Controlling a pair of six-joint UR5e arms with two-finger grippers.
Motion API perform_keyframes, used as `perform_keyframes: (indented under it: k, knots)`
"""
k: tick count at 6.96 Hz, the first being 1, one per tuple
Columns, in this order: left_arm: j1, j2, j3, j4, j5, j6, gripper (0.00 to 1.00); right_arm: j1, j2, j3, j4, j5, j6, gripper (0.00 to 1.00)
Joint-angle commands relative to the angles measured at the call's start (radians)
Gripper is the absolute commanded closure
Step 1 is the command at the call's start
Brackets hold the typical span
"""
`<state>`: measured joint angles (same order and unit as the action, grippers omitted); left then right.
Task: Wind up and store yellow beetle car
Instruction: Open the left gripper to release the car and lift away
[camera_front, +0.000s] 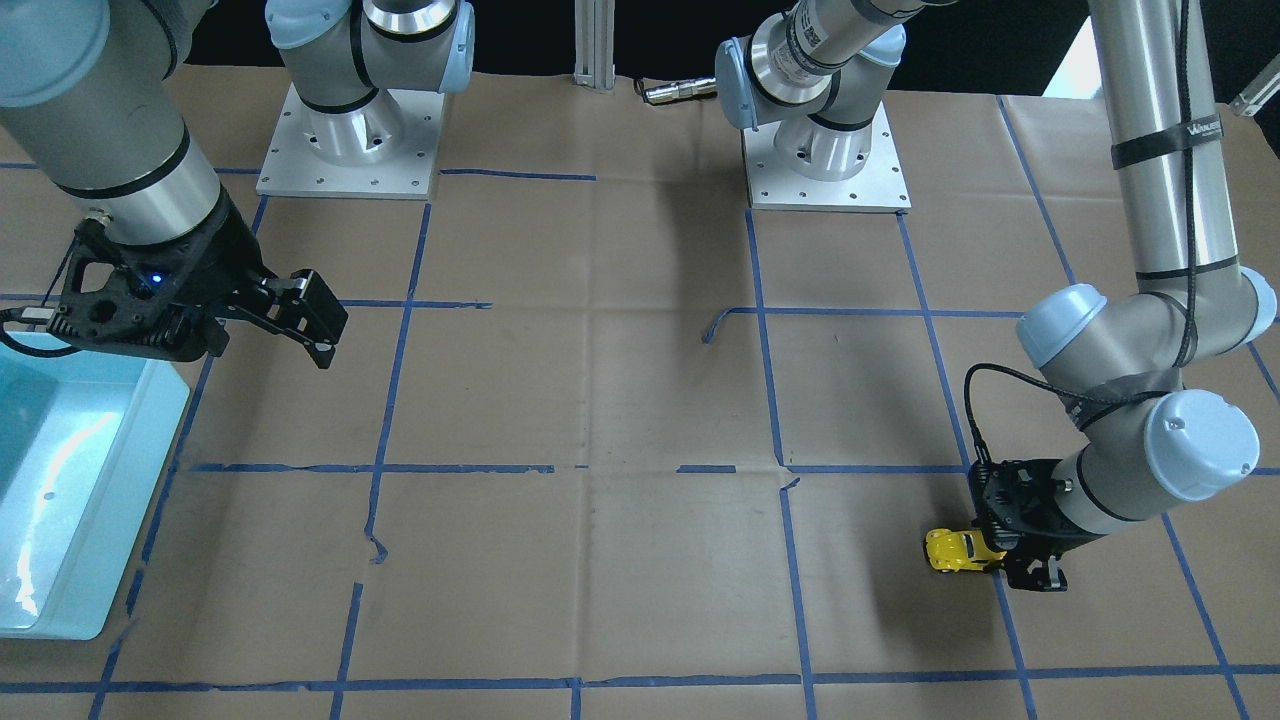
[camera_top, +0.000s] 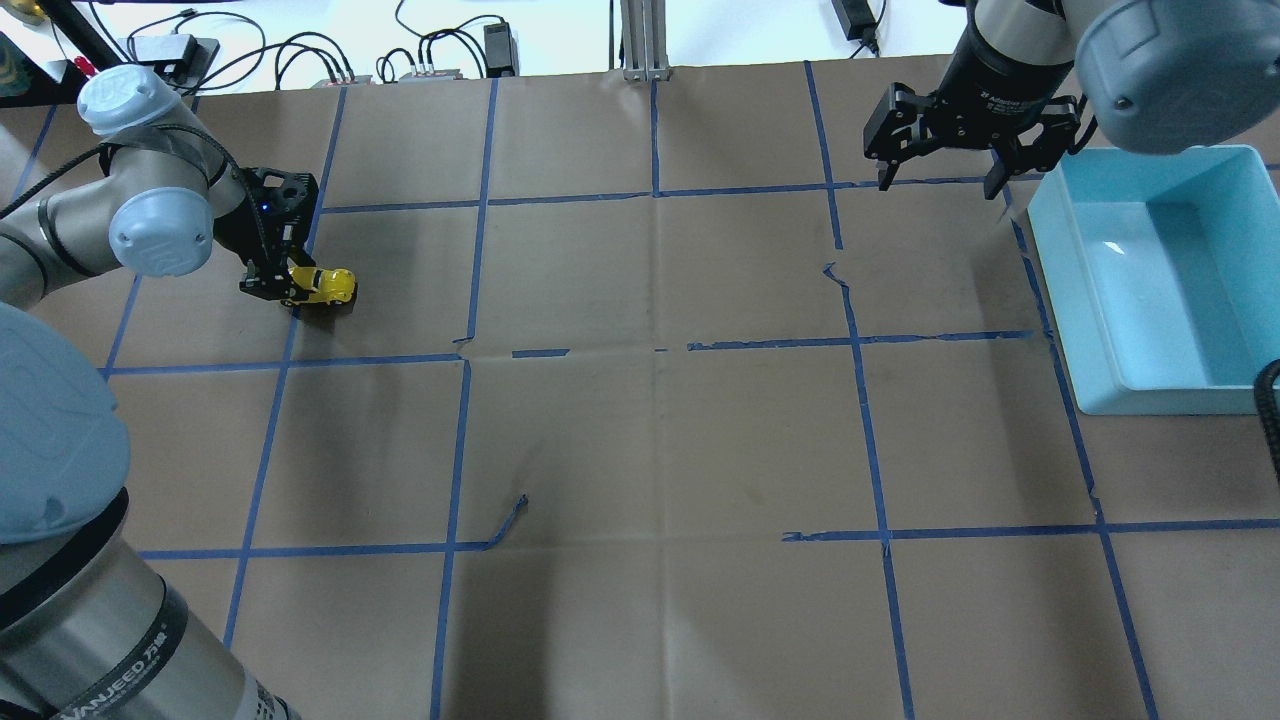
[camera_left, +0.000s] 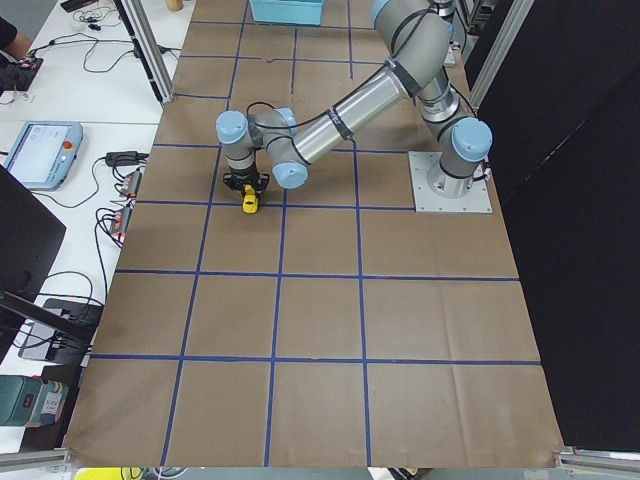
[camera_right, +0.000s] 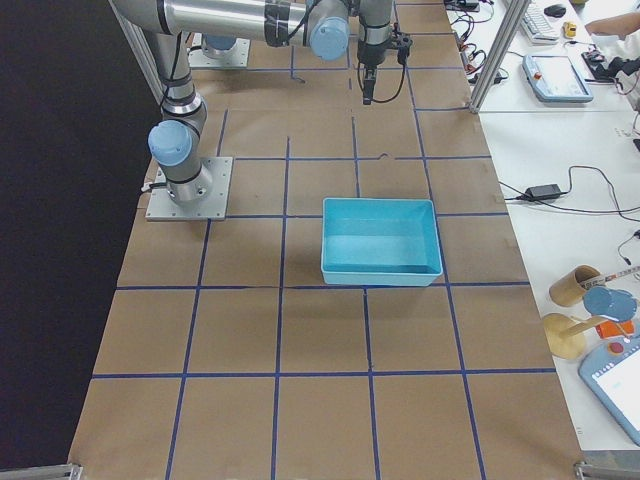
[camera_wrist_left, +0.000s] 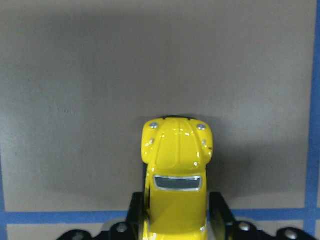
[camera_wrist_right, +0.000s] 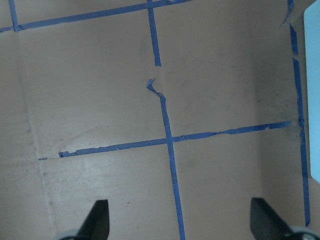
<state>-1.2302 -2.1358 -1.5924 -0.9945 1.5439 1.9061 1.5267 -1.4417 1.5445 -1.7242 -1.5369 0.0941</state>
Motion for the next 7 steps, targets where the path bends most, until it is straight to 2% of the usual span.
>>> perform_keyframes:
  k: [1,3,4,5,7]
  knots:
    - [-0.023,0.052,0.008,-0.027,0.011,-0.086,0.0,0.0,-0.005,0.0,0.002,-0.002,-0.001,0.0]
    - [-0.176,0.182,0.031,-0.216,0.012,-0.441,0.0,0.0,-0.008,0.002,0.002,-0.002,-0.001,0.0]
    - [-0.23,0.245,0.031,-0.264,0.012,-0.64,0.0,0.0,-0.005,0.008,0.002,-0.002,-0.002,0.0]
    - [-0.256,0.307,0.034,-0.292,0.01,-0.893,0.0,0.0,-0.003,0.005,0.002,0.0,-0.002,0.0]
    - [-0.268,0.407,0.057,-0.404,0.01,-1.275,0.0,0.0,-0.002,0.011,0.002,0.0,-0.004,0.0]
